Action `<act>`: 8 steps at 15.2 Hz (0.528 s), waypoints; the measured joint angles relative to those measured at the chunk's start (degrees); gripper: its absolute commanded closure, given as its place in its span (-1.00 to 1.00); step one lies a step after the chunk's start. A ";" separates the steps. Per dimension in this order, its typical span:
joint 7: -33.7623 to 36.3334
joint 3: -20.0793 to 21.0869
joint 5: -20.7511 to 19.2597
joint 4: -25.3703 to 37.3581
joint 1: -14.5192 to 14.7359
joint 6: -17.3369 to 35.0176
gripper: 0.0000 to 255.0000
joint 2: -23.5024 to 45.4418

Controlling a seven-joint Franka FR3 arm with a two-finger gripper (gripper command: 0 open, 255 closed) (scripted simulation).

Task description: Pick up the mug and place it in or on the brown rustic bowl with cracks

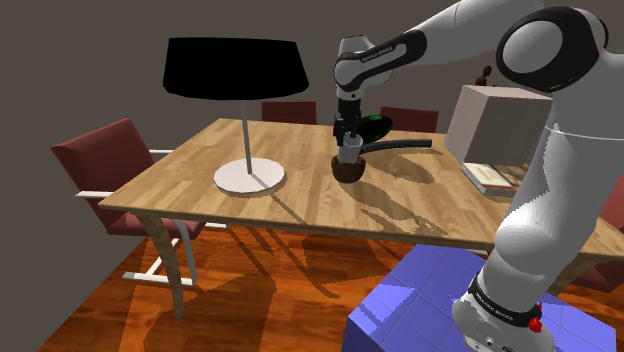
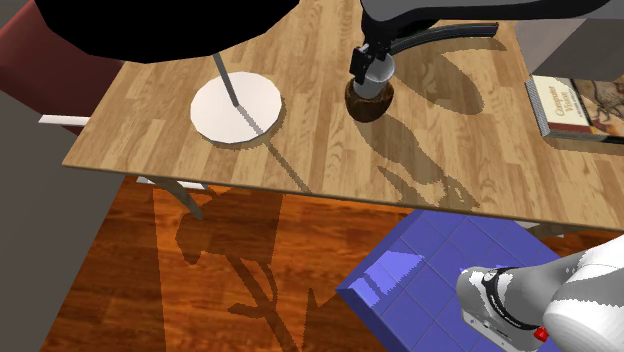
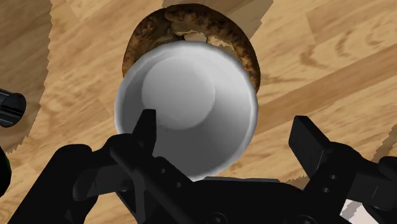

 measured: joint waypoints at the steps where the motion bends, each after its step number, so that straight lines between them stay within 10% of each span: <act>1: -0.17 -0.03 0.05 0.73 -0.04 -1.17 -1.00 -0.45; 8: -0.18 0.13 0.17 4.64 0.15 -5.89 -1.00 -1.25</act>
